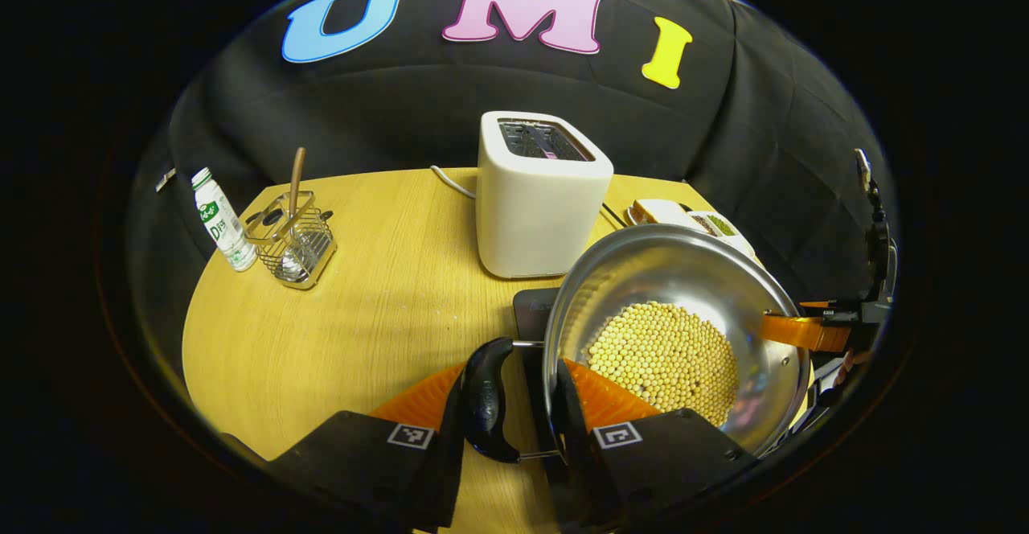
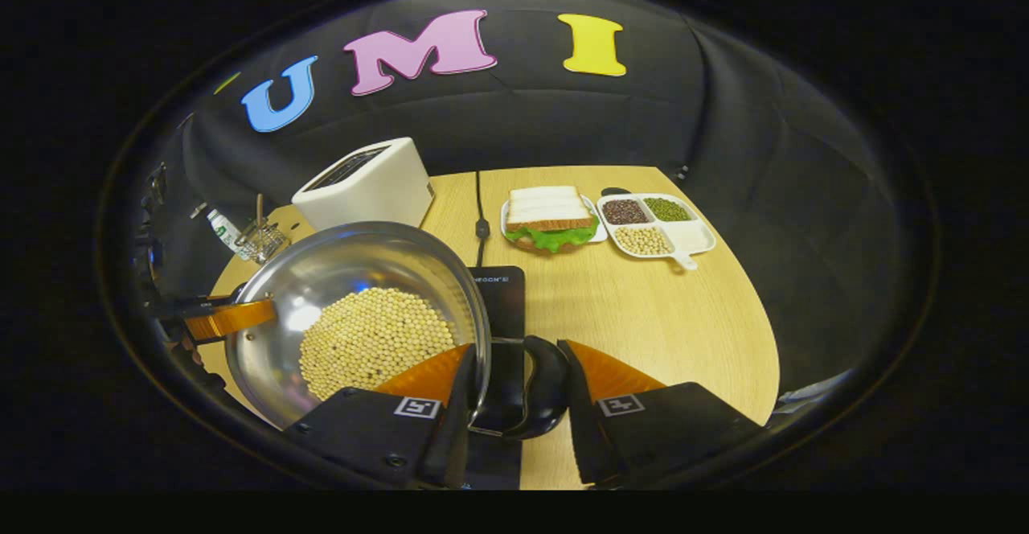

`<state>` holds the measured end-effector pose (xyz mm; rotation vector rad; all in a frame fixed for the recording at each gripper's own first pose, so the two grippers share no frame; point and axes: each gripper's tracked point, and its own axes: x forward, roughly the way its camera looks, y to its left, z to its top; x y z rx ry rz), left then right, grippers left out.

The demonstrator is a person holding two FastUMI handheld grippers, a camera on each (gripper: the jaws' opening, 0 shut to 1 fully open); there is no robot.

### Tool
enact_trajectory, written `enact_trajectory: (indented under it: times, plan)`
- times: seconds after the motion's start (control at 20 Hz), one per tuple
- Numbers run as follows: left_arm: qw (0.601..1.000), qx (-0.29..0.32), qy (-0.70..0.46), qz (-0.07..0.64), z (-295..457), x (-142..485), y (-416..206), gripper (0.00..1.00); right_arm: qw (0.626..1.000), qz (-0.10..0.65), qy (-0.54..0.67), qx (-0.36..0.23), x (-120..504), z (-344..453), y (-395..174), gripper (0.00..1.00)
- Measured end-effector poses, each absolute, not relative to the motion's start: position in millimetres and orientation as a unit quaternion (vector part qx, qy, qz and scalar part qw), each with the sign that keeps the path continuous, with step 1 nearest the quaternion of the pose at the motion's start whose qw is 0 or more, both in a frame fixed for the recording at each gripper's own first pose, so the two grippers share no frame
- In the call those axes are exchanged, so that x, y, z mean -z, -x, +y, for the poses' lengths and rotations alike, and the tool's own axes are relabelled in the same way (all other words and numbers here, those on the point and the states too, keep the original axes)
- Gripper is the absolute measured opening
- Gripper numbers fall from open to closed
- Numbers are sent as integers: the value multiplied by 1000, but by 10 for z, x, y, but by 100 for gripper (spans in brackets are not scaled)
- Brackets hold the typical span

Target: First push the handle of the pot to place it horizontally, then grasp the pot with both hands and set it on the induction cooktop.

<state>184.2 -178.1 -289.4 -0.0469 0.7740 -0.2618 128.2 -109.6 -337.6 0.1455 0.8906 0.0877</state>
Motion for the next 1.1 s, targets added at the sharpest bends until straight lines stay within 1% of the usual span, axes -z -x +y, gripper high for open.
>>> enact_trajectory:
  times: [0.2,0.35,0.45,0.5,0.55,0.6,0.65,0.7,0.8,1.1]
  plan:
    - [919,125,30,374,-1779,2887,-1839,57,900,429,-68,-38,3385,-1109,-1280,61]
    - [918,124,26,375,-1783,2894,-1834,59,898,434,-71,-32,3409,-1106,-1245,63]
    - [918,125,21,376,-1790,2889,-1823,61,895,439,-68,-30,3449,-1110,-1199,66]
    - [920,123,16,371,-1790,2856,-1835,60,896,438,-64,-28,3457,-1128,-1177,72]
    - [923,125,13,364,-1809,2818,-1835,72,897,436,-61,-24,3442,-1146,-1150,84]
    - [925,129,10,357,-1831,2802,-1846,87,899,434,-62,-23,3433,-1155,-1139,100]
    - [927,133,8,351,-1855,2754,-1836,97,900,430,-63,-21,3419,-1157,-1143,96]
    - [927,135,2,349,-1854,2720,-1816,99,902,427,-66,-20,3391,-1157,-1141,100]
    - [929,131,-13,346,-1828,2672,-1798,97,906,416,-73,-15,3296,-1182,-1153,100]
    - [940,130,-15,315,-1769,2370,-1706,97,928,362,-89,-12,2843,-1162,-1162,100]
